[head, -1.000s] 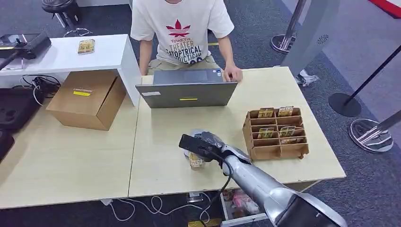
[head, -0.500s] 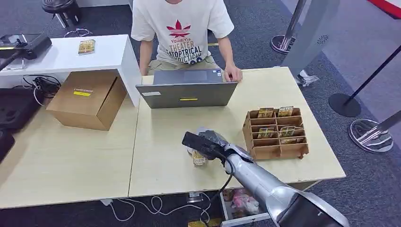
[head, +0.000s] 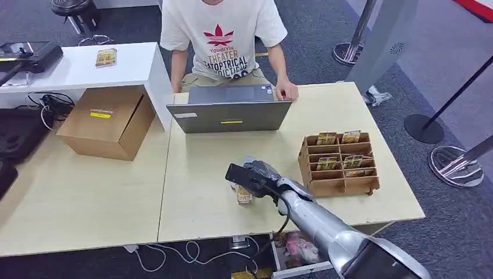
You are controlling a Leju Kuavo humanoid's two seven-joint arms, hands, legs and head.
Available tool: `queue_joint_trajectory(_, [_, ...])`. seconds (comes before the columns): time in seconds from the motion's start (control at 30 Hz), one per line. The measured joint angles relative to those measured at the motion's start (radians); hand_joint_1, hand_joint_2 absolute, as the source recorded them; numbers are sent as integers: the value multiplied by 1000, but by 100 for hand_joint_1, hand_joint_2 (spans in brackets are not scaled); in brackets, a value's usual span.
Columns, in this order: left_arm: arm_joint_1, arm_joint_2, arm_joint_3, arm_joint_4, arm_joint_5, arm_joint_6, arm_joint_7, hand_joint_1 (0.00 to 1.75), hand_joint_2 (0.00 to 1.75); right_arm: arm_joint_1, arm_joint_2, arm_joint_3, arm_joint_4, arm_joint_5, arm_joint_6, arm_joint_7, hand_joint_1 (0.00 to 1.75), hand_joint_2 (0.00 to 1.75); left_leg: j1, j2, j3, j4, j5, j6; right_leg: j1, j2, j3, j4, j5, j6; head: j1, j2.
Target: Pass the card to the sensor for recognition and then transmit it.
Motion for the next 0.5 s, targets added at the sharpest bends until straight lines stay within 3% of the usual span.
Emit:
queue_joint_trajectory(0.33, [0,-5,0,0,13,6,-1,0,0,29,-8,-32,-59,-16,-1,-68,175,175,0,0,-1,0,0,0,0,0,-1,0,0,0,0,0])
queue_joint_trajectory(0.5, [-1,-11,1,0,34,32,22,0,0,18,-2,-40,-105,-16,33,-101,175,175,0,0,-2,0,0,0,0,0,-1,1,0,0,0,0])
